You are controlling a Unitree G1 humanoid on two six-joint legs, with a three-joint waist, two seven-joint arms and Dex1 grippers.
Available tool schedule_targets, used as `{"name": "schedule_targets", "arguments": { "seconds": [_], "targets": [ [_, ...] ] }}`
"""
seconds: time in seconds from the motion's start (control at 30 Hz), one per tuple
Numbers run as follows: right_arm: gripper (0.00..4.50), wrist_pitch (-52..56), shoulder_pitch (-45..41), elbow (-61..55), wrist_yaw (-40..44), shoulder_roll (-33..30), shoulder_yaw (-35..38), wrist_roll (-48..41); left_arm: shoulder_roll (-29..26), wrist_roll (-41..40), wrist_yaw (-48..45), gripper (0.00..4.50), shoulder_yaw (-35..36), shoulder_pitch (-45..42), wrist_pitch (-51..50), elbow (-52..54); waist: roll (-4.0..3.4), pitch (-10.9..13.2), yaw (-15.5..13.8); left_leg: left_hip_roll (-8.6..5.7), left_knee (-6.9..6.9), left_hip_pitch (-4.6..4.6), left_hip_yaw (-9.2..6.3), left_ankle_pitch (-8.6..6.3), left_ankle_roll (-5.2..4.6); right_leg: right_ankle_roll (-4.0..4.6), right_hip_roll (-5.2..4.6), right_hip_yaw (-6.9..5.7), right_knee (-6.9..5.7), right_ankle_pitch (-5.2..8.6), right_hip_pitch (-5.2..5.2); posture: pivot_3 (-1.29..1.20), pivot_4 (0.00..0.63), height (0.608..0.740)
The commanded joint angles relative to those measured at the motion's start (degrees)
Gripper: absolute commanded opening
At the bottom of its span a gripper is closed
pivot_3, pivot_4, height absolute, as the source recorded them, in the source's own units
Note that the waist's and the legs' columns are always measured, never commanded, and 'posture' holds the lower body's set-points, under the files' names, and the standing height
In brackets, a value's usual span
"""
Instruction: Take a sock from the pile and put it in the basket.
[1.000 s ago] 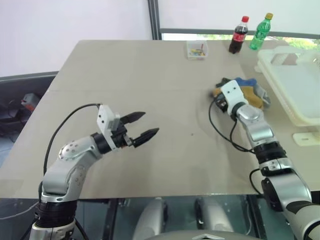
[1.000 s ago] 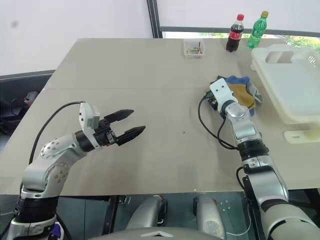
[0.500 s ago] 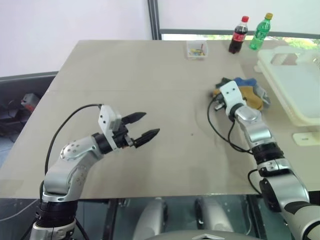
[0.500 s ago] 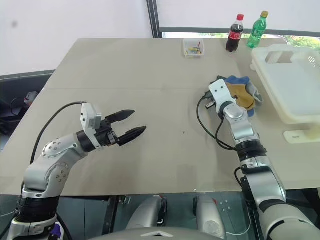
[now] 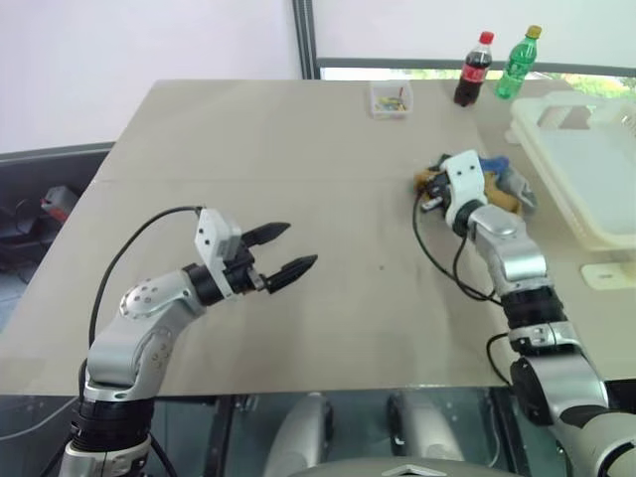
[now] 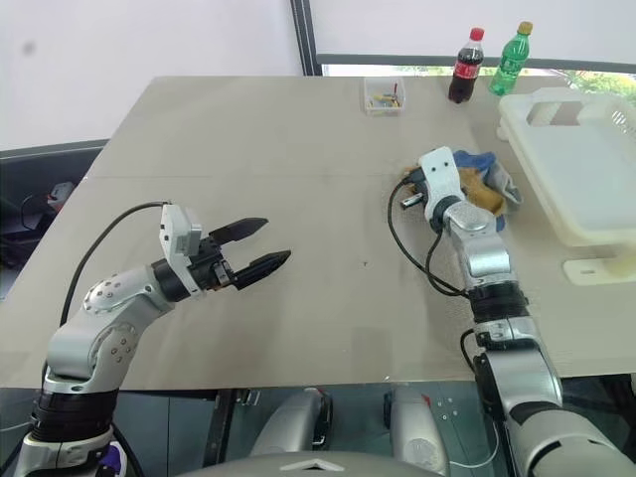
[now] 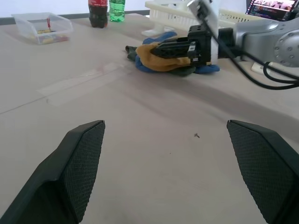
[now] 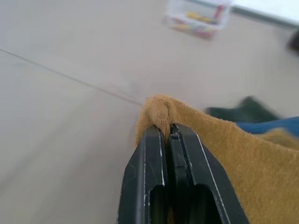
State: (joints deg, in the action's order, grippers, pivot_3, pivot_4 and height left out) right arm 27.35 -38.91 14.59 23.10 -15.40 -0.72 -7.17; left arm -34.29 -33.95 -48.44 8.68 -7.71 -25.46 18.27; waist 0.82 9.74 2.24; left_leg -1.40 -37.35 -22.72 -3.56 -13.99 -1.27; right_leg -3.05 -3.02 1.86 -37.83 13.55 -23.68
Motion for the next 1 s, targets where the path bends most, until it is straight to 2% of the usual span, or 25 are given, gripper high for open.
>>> {"name": "schedule_targets", "arguments": {
  "seconds": [0.03, 0.33, 0.53, 0.63, 0.67, 0.77, 0.93, 1.0],
  "targets": [
    [0.05, 7.88, 1.82, -9.69, 2.66, 0.13, -0.17, -4.12, -0.07, -0.88, 0.02, 4.5, 0.95, -0.56, 0.47, 1.13, 0.0, 0.0, -0.05, 0.0, 0.0, 0.0, -0.01, 0.0, 0.0, 0.0, -0.01, -0.01, 0.0, 0.0, 0.0, 0.0, 0.15, 0.74],
    [0.05, 22.89, 8.5, -21.44, 3.51, 7.48, -10.15, -8.22, -0.57, -1.14, -0.11, 4.5, 1.73, -0.15, -0.27, 0.63, -0.01, 0.0, 0.05, 0.01, 0.02, 0.0, -0.06, 0.0, 0.0, 0.0, 0.0, -0.05, -0.01, 0.0, -0.02, 0.0, 0.15, 0.74],
    [0.05, 27.55, 6.39, -22.39, 6.07, 11.23, -14.08, -11.81, -2.34, -0.1, -0.9, 4.5, 2.91, 0.01, -0.03, -1.73, -0.02, 0.01, 0.05, -0.01, 0.02, -0.01, -0.11, 0.0, 0.0, 0.0, 0.0, -0.1, -0.01, 0.0, -0.03, 0.0, 0.15, 0.74],
    [1.04, 29.28, 6.44, -24.37, 6.91, 11.73, -15.43, -13.34, -3.33, 0.04, -1.72, 4.5, 2.54, -0.3, -0.3, -2.62, -0.02, 0.01, 0.01, -0.01, 0.02, -0.01, -0.15, 0.0, 0.01, 0.0, 0.0, -0.14, -0.01, 0.0, -0.03, 0.0, 0.15, 0.74],
    [1.57, 29.57, 6.55, -25.07, 6.56, 11.7, -15.53, -13.36, -3.53, 0.38, -1.99, 4.5, 2.2, -0.43, -0.03, -2.94, -0.02, 0.01, -0.01, -0.02, 0.03, -0.01, -0.17, 0.0, 0.01, 0.01, 0.0, -0.16, 0.0, 0.01, -0.03, 0.0, 0.15, 0.74],
    [2.68, 30.3, 7.19, -28.91, 5.94, 9.23, -14.63, -13.18, -3.21, 3.21, -1.13, 4.5, -0.29, -1.35, 0.48, -4.46, -0.03, 0.02, -0.16, -0.04, 0.03, -0.04, -0.17, 0.0, 0.01, 0.01, -0.03, -0.17, 0.02, 0.0, -0.03, 0.0, 0.15, 0.74],
    [2.68, 31.77, 7.82, -34.97, 6.82, 4.25, -11.09, -15.51, 0.6, 9.23, 4.07, 4.5, -5.95, -5.21, -0.26, -9.08, -0.03, 0.02, -0.52, -0.11, 0.03, -0.05, -0.24, 0.0, 0.01, -0.01, -0.08, -0.25, 0.06, 0.0, 0.01, 0.0, 0.15, 0.74],
    [2.68, 31.03, 7.6, -34.8, 4.77, 2.66, -9.57, -13.8, 2.45, 11.66, 5.9, 4.5, -8.55, -6.61, -0.2, -10.75, -0.03, 0.02, -0.5, -0.11, 0.03, -0.05, -0.26, 0.0, 0.01, 0.0, -0.07, -0.26, 0.03, 0.0, 0.0, 0.0, 0.15, 0.74]
  ]
}}
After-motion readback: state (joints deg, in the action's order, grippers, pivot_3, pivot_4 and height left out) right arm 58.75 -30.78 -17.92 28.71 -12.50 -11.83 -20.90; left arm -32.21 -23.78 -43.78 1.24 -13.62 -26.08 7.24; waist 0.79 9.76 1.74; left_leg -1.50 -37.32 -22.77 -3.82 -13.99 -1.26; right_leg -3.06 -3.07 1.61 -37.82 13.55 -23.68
